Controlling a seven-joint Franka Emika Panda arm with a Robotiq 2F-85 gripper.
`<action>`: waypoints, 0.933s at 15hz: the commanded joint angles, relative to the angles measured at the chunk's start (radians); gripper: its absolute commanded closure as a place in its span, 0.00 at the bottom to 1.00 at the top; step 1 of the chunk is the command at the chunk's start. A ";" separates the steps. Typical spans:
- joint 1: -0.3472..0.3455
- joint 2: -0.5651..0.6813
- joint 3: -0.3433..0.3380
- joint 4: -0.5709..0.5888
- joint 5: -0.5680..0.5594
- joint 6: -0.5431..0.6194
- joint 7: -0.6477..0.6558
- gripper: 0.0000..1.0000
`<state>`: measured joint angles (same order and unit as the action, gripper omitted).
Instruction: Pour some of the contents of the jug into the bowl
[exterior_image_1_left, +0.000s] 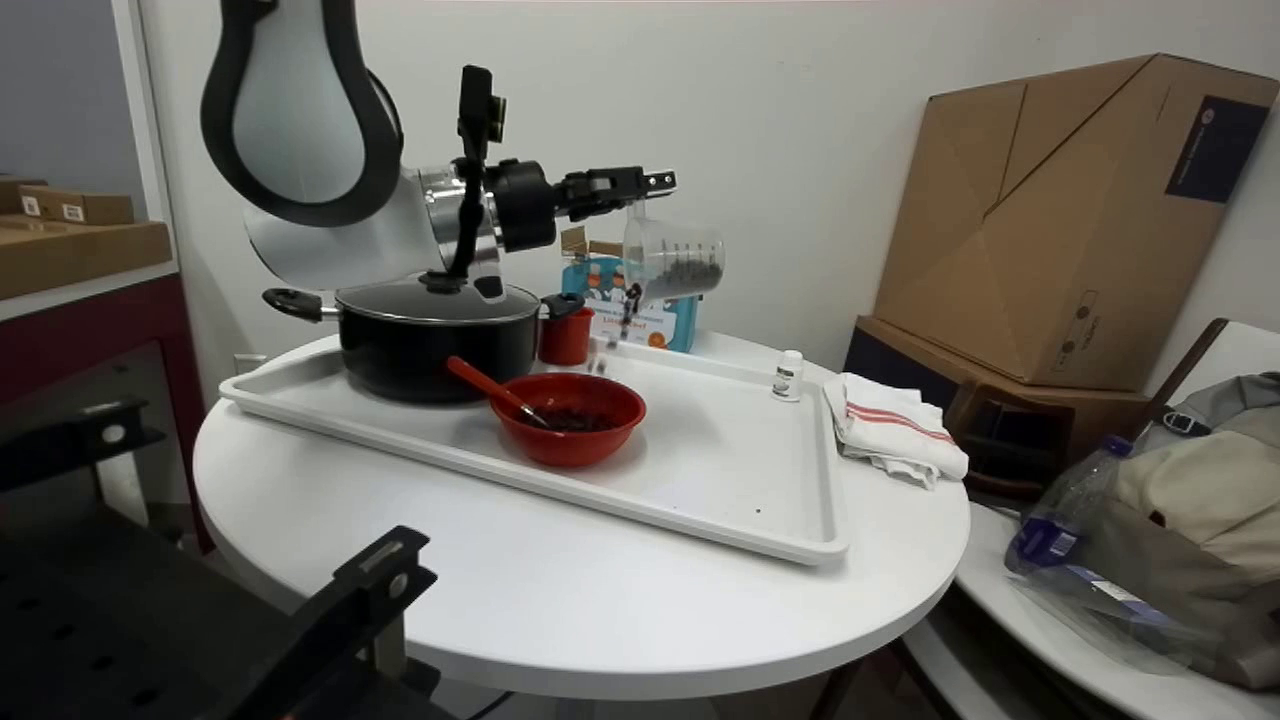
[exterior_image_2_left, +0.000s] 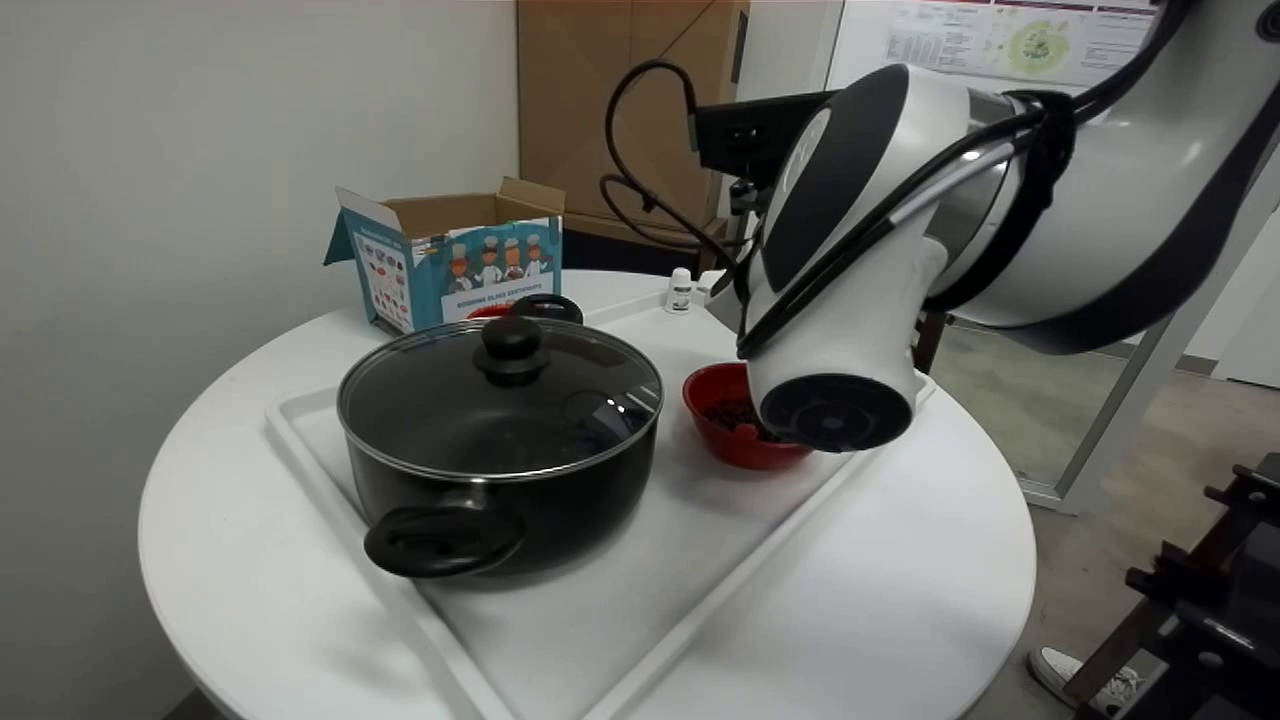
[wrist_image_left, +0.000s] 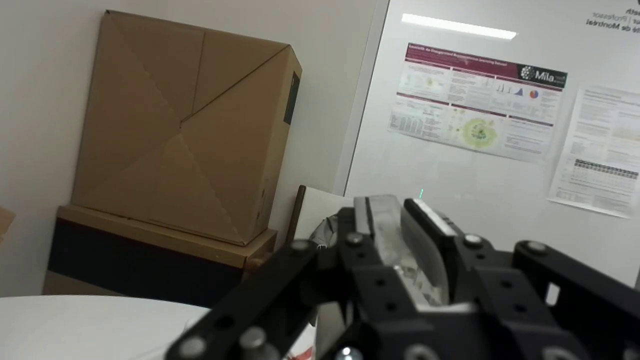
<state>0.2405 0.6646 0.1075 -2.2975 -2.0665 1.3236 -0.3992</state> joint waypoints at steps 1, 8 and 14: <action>-0.044 -0.010 0.018 0.038 0.043 0.102 -0.055 0.94; -0.134 -0.010 0.007 0.141 0.183 0.337 -0.167 0.94; -0.254 -0.024 -0.003 0.246 0.358 0.582 -0.288 0.94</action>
<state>0.0444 0.6568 0.1082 -2.1038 -1.7946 1.7873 -0.6011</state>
